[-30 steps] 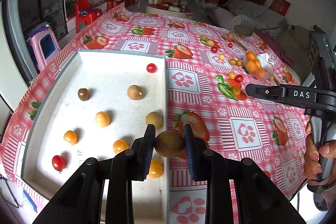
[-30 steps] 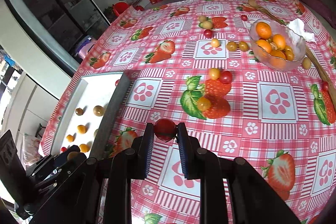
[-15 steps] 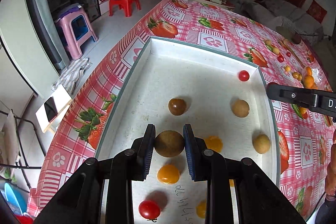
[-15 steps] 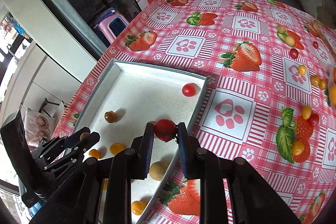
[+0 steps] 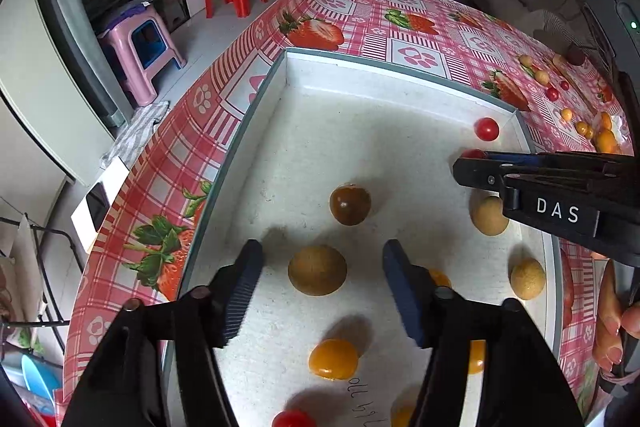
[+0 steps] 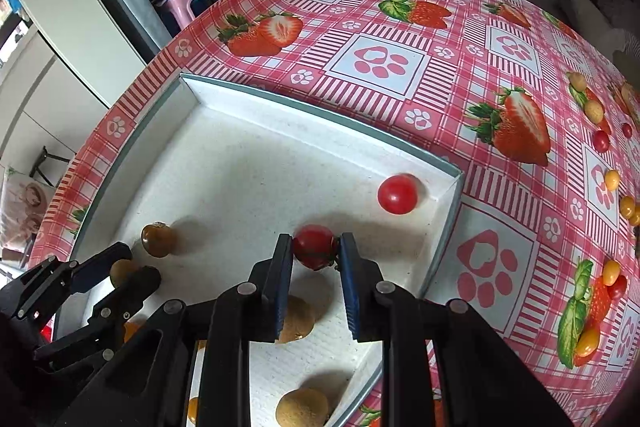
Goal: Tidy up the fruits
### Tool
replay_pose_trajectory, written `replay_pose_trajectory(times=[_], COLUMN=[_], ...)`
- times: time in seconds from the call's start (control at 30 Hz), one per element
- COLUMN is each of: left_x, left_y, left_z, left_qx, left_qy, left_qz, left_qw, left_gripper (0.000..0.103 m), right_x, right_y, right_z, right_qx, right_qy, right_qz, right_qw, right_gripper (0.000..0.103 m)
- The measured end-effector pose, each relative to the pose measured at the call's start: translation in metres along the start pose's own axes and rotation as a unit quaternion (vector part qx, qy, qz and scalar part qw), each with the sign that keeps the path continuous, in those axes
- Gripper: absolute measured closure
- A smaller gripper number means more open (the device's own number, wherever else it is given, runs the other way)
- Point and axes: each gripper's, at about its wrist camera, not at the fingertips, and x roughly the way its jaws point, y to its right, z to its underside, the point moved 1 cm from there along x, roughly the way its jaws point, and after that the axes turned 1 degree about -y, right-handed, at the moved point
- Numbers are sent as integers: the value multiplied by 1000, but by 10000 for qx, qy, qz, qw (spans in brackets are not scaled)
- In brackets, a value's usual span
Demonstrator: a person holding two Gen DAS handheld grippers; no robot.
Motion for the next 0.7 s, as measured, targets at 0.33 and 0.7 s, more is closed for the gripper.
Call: replay_pose_trajectory(times=[0.33, 0.7], left_x=[-30, -74], left_y=[-1, 14], left_z=[11, 35], left_qx=[-40, -91], left_qy=[373, 649], left_qz=[-32, 4], left_qw=[9993, 9978], left_gripper=[25, 0], right_x=[-50, -86], right_y=[-4, -2], right_z=[17, 54], right_qx=[-112, -119], right_qy=[368, 148], right_qz=[-90, 20], right_qw=[9992, 9998], right_gripper=[22, 8])
